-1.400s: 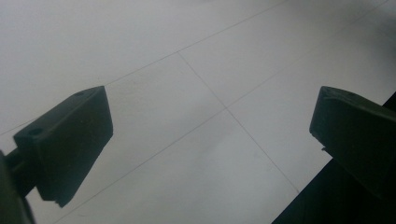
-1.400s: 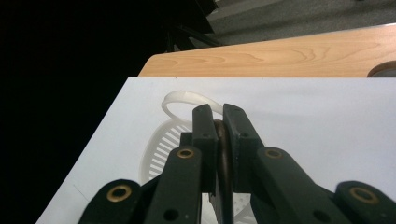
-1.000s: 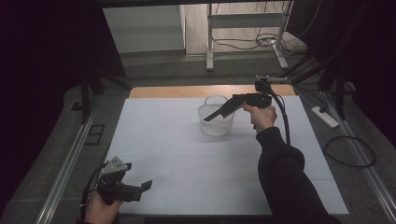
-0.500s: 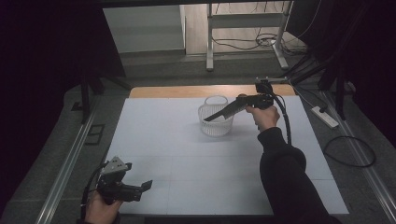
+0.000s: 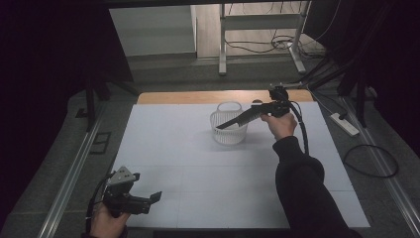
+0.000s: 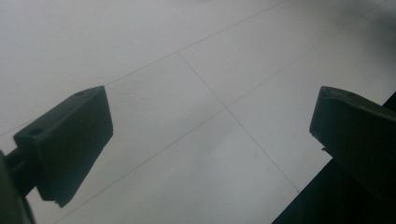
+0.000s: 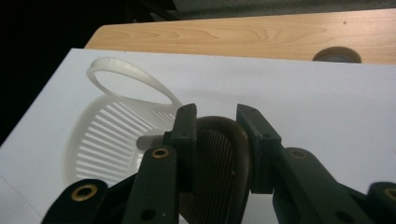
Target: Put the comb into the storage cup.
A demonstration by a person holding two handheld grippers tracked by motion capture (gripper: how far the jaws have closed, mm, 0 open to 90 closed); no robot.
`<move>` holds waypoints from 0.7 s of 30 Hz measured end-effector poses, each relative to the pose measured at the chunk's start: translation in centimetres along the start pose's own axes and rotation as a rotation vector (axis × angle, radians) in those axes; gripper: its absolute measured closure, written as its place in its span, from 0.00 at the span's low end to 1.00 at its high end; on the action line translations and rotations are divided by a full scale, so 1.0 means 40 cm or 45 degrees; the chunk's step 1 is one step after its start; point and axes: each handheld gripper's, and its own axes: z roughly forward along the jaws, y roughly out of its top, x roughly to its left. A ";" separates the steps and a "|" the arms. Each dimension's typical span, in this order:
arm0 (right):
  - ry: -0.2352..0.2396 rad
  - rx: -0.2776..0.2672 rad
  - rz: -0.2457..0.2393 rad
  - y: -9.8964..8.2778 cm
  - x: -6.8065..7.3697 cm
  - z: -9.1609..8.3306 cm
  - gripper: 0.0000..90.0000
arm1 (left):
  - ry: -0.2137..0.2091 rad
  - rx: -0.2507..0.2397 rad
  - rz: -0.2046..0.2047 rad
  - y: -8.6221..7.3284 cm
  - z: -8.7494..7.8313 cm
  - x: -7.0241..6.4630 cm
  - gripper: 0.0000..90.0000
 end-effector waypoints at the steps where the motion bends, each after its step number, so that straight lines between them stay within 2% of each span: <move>1: -0.011 0.001 -0.010 -0.001 0.001 0.000 0.75 | 0.000 -0.001 -0.002 0.000 0.000 0.000 0.00; 7: -0.072 0.017 -0.062 -0.002 0.008 0.000 0.71 | -0.001 -0.001 -0.002 0.000 0.000 0.000 0.00; 13: -0.128 0.035 -0.124 -0.004 0.022 0.005 0.63 | -0.002 -0.003 -0.005 0.000 0.000 0.000 0.00; 21: -0.146 0.047 -0.140 -0.006 0.032 0.004 0.51 | -0.004 -0.006 -0.008 0.000 -0.001 0.001 0.00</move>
